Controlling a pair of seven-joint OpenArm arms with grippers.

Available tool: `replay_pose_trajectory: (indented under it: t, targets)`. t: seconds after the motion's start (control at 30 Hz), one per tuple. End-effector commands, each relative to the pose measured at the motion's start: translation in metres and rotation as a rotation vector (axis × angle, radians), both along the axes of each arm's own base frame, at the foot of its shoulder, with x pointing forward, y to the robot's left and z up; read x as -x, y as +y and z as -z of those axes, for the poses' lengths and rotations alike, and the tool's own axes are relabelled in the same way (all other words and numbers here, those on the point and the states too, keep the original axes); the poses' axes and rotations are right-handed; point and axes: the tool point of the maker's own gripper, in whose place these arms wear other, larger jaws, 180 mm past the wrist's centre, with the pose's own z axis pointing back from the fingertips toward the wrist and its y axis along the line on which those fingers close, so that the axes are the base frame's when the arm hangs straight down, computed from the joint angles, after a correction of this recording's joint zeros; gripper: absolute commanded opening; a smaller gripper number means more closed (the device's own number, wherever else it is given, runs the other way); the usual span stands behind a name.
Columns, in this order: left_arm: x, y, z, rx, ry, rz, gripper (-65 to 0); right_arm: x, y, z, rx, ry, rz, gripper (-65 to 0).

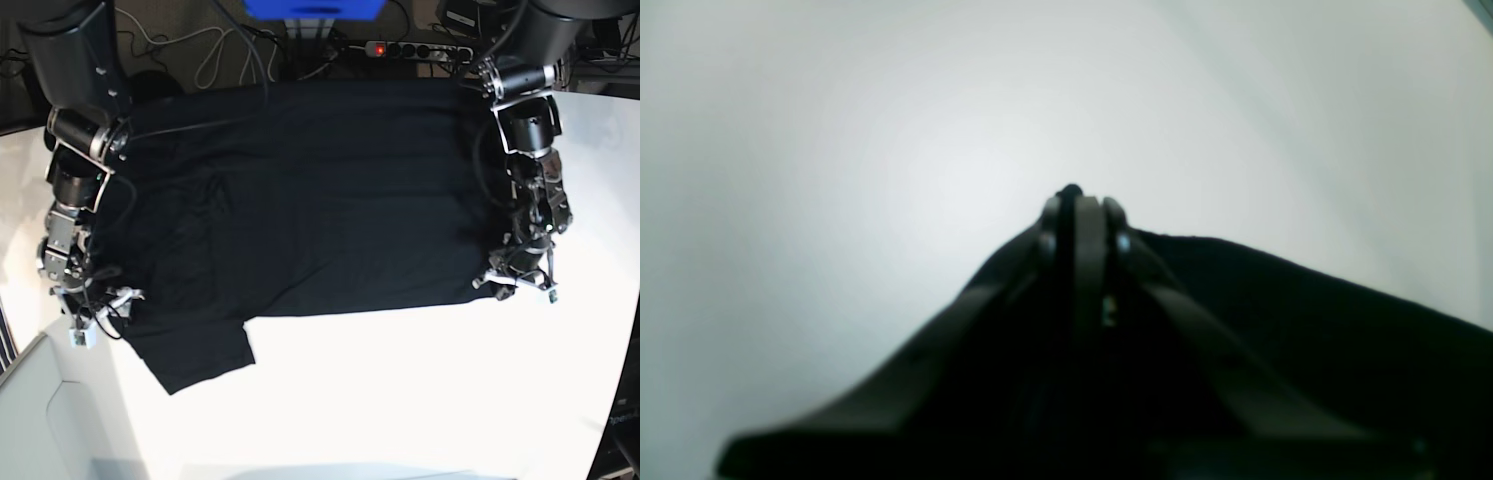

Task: Fold the T-shirt properly
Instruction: 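Close both grippers on the hem corners of the shirt, then lift the hem with both grippers and fold it toward the shoulder edge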

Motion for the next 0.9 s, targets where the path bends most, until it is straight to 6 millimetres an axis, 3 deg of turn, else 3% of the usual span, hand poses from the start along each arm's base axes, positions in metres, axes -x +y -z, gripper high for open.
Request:
replay_pose_trajectory:
  t: [0.0, 0.1, 0.2, 0.23, 0.43, 0.53, 0.63, 0.7, 0.87]
  targets:
    - [0.006, 0.0, 0.009, -0.011, 0.065, 0.012, -65.0, -0.014, -0.009, -0.022, 0.011, -0.06, 0.014, -31.4]
    - [0.007, 0.0, 0.011, -0.009, 0.069, 0.012, -65.0, -0.009, -0.009, -0.015, 0.012, -0.045, 0.014, -44.5]
    - [0.007, 0.0, 0.011, -0.008, 0.07, 0.012, -65.0, -0.007, -0.009, -0.013, 0.014, -0.039, 0.013, -63.4]
    - [0.007, 0.0, 0.011, -0.008, 0.07, 0.012, -65.0, -0.007, -0.009, -0.013, 0.014, -0.039, 0.013, -65.0]
    - [0.012, 0.001, 0.009, -0.01, 0.061, 0.01, -65.0, -0.008, -0.011, -0.016, 0.012, -0.05, 0.019, -64.9]
    - [0.01, -0.001, -0.015, -0.053, 0.013, 0.041, -65.0, -0.012, -0.012, -0.021, 0.015, -0.062, 0.021, -64.9]
    - [0.005, -0.012, -0.04, -0.076, -0.018, 0.084, -65.0, -0.02, -0.02, -0.046, 0.06, -0.126, 0.024, -64.9]
    - [0.002, -0.017, -0.052, -0.084, -0.034, 0.102, -65.0, -0.018, -0.02, -0.05, 0.08, -0.127, 0.02, -64.9]
    - [0.007, -0.017, -0.05, -0.088, -0.02, 0.107, -65.0, -0.008, -0.026, -0.076, 0.105, -0.172, 0.039, -64.9]
